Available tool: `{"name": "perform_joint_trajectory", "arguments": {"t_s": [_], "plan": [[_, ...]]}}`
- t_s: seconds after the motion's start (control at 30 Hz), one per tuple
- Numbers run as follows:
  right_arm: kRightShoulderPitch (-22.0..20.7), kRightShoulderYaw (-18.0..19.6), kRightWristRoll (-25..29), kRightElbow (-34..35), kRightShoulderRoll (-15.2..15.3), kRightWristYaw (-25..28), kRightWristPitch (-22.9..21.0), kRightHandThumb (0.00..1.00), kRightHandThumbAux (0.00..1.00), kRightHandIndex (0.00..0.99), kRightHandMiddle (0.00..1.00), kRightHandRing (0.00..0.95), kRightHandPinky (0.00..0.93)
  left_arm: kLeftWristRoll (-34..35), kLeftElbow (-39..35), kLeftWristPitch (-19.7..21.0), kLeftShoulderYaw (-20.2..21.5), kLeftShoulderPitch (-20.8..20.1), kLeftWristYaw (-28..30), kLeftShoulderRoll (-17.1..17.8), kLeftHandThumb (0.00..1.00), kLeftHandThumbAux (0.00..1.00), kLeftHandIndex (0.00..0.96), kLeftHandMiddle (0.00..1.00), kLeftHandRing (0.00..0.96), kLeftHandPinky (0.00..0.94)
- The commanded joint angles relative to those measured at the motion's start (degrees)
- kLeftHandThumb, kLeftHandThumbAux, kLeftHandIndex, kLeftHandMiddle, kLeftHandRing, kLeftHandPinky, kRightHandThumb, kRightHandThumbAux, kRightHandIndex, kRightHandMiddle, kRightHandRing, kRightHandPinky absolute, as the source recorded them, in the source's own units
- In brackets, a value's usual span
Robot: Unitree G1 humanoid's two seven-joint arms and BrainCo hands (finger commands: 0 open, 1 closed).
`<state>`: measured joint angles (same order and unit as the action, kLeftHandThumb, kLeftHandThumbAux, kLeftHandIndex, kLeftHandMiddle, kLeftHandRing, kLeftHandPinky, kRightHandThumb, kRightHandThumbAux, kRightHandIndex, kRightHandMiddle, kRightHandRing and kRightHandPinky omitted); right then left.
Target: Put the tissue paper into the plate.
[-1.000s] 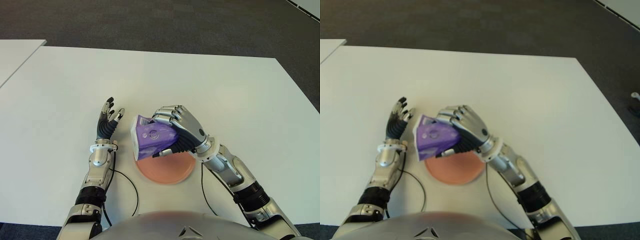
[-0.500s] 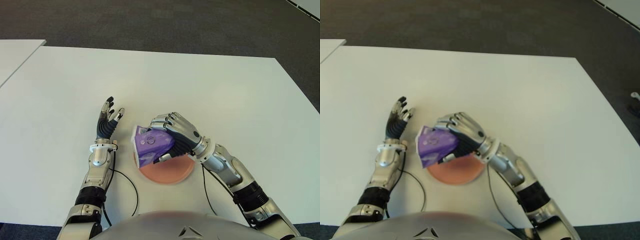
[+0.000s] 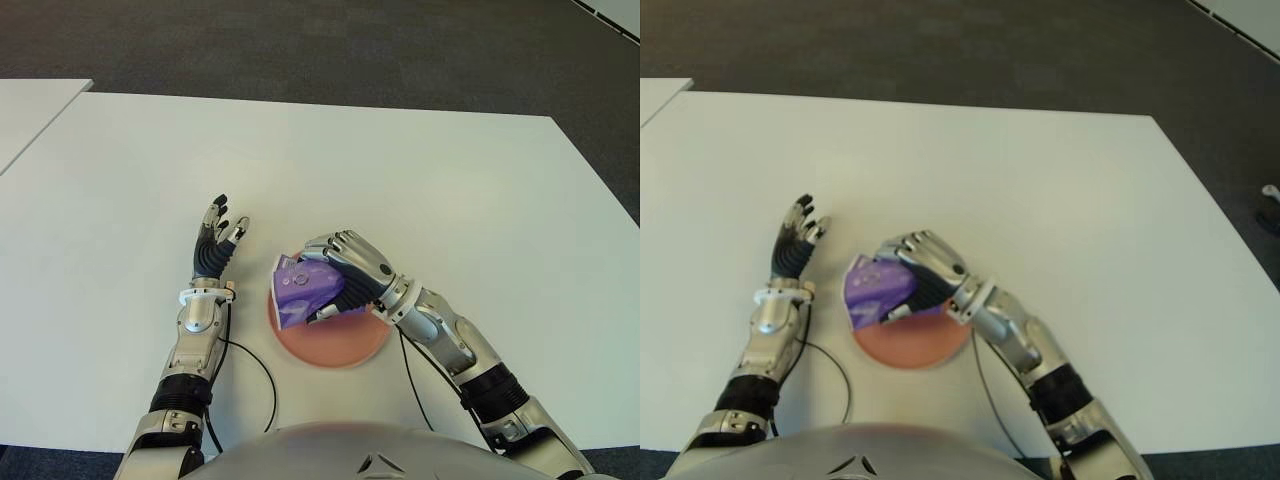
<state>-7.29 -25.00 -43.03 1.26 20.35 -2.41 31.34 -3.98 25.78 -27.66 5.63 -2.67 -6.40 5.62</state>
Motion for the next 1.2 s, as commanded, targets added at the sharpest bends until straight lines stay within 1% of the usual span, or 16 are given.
{"name": "perform_joint_trajectory", "arguments": {"t_s": [0.03, 0.47, 0.8, 0.97, 1.2], "plan": [[0.71, 0.38, -1.46, -0.84, -0.15, -1.23, -1.14, 0.857, 0.677, 0.403, 0.525, 0.794, 0.797, -0.58, 0.15, 0.06, -0.31, 1.11, 0.06, 0.16, 0.0, 0.493, 0.0, 0.0, 0.0, 0.0], [0.71, 0.87, -1.66, -1.72, 0.03, -2.08, -1.86, 0.857, 0.676, 0.406, 0.523, 0.779, 0.783, -0.32, 1.19, -1.29, 0.05, 0.95, 0.0, 0.14, 0.0, 0.505, 0.0, 0.0, 0.0, 0.0], [0.99, 1.26, -1.72, -2.21, 0.62, -2.54, -1.6, 0.856, 0.676, 0.404, 0.525, 0.786, 0.79, -1.48, 0.68, -0.35, 0.01, 1.2, -1.0, 0.18, 0.0, 0.51, 0.0, 0.0, 0.0, 0.0], [1.38, 1.68, -0.66, -2.36, 1.42, -1.98, -1.07, 0.856, 0.676, 0.405, 0.523, 0.78, 0.782, -1.52, 0.57, -0.39, -0.06, 1.38, -0.91, 0.29, 0.0, 0.507, 0.0, 0.0, 0.0, 0.0], [1.38, 2.13, 0.69, -1.88, 3.31, -0.05, -0.99, 0.857, 0.673, 0.414, 0.538, 0.782, 0.8, -1.1, 0.34, 0.18, 0.02, 1.51, -0.51, 0.26, 0.0, 0.495, 0.0, 0.0, 0.0, 0.0]]}}
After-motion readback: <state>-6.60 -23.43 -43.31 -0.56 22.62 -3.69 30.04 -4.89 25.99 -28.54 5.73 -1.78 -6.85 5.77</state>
